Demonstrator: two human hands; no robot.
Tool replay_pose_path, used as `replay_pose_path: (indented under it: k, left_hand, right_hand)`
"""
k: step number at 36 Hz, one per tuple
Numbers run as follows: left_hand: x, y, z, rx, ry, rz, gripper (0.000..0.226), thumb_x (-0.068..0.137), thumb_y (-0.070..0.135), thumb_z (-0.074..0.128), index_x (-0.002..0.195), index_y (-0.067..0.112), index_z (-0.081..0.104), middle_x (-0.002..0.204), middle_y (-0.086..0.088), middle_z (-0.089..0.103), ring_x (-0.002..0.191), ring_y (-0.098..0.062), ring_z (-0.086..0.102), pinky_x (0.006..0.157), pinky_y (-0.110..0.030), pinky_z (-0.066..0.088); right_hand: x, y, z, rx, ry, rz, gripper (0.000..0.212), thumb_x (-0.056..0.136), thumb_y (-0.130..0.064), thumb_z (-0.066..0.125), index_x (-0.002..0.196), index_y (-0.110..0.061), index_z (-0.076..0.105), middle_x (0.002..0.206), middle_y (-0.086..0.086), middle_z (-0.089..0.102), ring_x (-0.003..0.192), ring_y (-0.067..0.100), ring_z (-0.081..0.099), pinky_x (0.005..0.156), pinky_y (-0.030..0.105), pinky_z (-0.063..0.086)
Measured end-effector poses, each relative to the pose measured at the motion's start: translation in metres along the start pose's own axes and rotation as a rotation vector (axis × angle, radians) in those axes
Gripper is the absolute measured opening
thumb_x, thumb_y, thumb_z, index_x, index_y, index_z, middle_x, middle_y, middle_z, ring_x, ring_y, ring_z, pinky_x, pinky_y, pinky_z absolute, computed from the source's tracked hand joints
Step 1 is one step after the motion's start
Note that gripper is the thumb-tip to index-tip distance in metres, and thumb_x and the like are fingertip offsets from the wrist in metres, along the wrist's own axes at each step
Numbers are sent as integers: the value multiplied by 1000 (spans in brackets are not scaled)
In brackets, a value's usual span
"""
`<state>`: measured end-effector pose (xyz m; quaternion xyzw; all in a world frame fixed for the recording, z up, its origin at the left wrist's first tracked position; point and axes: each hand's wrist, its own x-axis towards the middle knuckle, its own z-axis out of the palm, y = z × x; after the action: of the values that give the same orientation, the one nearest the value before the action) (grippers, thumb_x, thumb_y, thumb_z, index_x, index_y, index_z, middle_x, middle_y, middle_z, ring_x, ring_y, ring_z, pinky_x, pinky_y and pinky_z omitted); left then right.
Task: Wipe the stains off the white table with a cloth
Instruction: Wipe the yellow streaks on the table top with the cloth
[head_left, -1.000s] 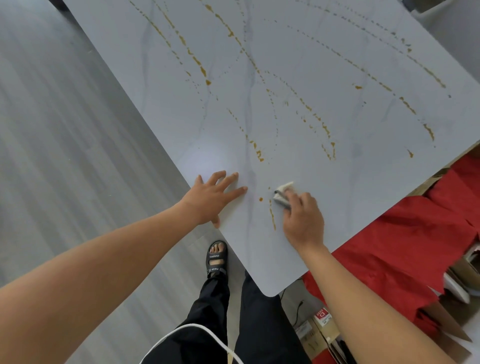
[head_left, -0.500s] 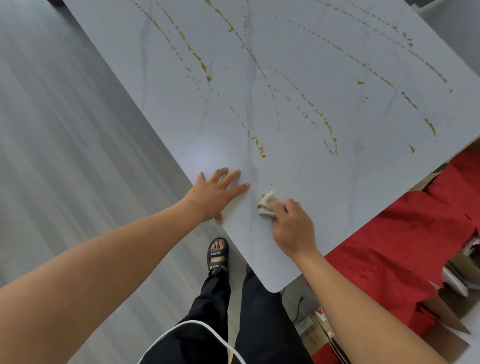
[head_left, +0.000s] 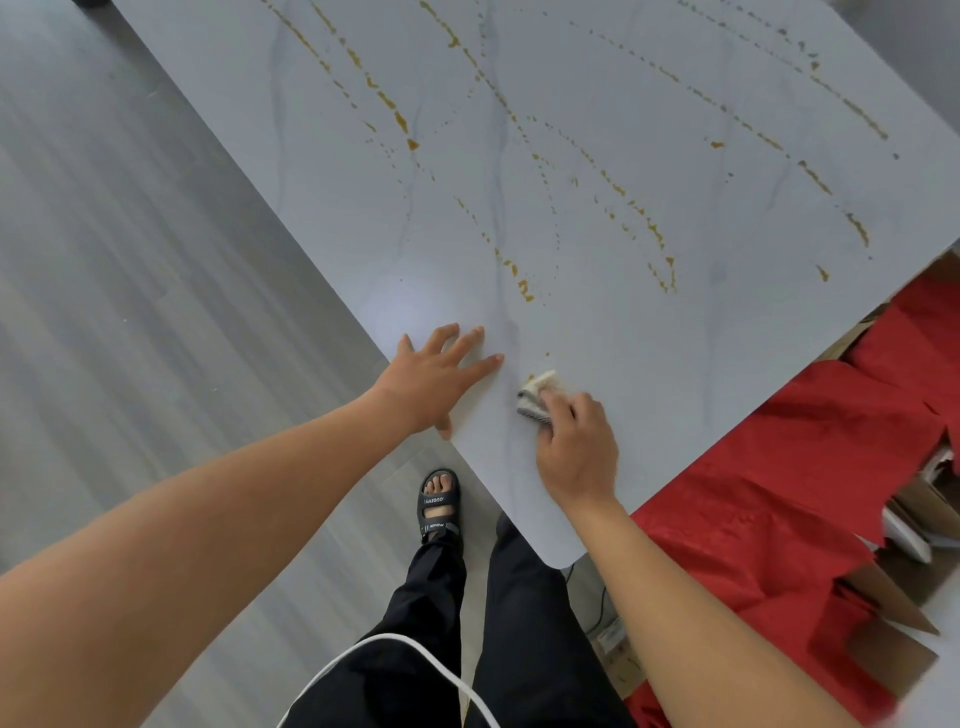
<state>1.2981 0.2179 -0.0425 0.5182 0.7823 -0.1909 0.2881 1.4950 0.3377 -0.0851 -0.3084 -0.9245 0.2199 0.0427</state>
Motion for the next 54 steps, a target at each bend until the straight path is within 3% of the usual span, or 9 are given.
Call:
replay_pose_path:
  k: [9, 20, 23, 25, 28, 32, 41, 47, 54]
  left_hand:
    - [-1, 1, 1, -18, -4, 2, 126, 76, 48, 86, 161, 40, -6, 169, -2, -15, 155, -32, -4, 111, -65, 33]
    - [-3, -4, 3, 12, 9, 43, 123, 77, 54, 83, 162, 38, -5, 169, -3, -15, 156, -32, -6, 112, -66, 34]
    - [-5, -9, 1, 29, 12, 73, 119, 79, 62, 78, 161, 40, -6, 169, 0, -14, 156, -30, -4, 112, -63, 34]
    - [-7, -17, -5, 33, 33, 87, 114, 82, 67, 72, 161, 41, -6, 170, 2, -12, 156, -28, -2, 114, -61, 32]
    - [-13, -33, -15, 32, 62, 74, 111, 84, 65, 70, 162, 40, -5, 171, 3, -11, 157, -28, -2, 118, -61, 27]
    - [-16, -51, -26, 47, 36, 31, 112, 85, 60, 73, 161, 41, -7, 170, 3, -15, 157, -29, -6, 119, -63, 25]
    - [-3, -70, -36, 24, -65, 33, 122, 78, 57, 81, 160, 44, -8, 169, 7, -19, 157, -26, -10, 120, -58, 27]
    - [0, -65, -27, 55, -81, 24, 124, 83, 57, 76, 158, 41, -20, 167, 3, -29, 156, -29, -14, 122, -59, 23]
    - [12, -70, -34, 24, -125, 19, 111, 90, 56, 69, 156, 49, -20, 166, 10, -29, 156, -24, -13, 121, -54, 29]
  right_hand:
    - [-43, -31, 17, 4, -105, -141, 42, 78, -8, 62, 119, -17, 65, 94, 5, 55, 78, 26, 51, 60, 37, 48]
    - [-64, -65, 14, 62, -229, -44, 46, 85, -25, 37, 119, -18, 67, 94, 3, 56, 80, 25, 53, 61, 36, 48]
    - [-57, -73, 9, 249, -450, 84, 41, 90, -11, 46, 125, -24, 63, 105, -3, 54, 97, 18, 52, 81, 30, 46]
    - [-46, -78, -5, 545, -523, 318, 31, 93, -7, 53, 115, -24, 68, 102, -6, 60, 93, 12, 57, 82, 25, 45]
    - [-30, -72, -25, 891, -385, 652, 21, 96, -10, 58, 94, -27, 70, 82, -4, 64, 71, 13, 55, 66, 28, 43]
    - [-10, -47, -53, 1081, -191, 836, 16, 95, -13, 63, 97, -26, 72, 93, 9, 72, 81, 24, 65, 70, 38, 50]
    - [74, 43, -118, 743, 200, 792, 11, 97, -28, 64, 99, -18, 64, 82, -2, 58, 66, 12, 52, 57, 28, 40]
    - [136, 92, -133, 374, 107, 558, 22, 95, -12, 52, 113, -17, 64, 105, 2, 62, 94, 18, 58, 81, 30, 44]
    - [202, 124, -127, 39, 16, 355, 49, 90, -5, 42, 131, -28, 58, 120, 9, 51, 101, 31, 58, 81, 38, 45]
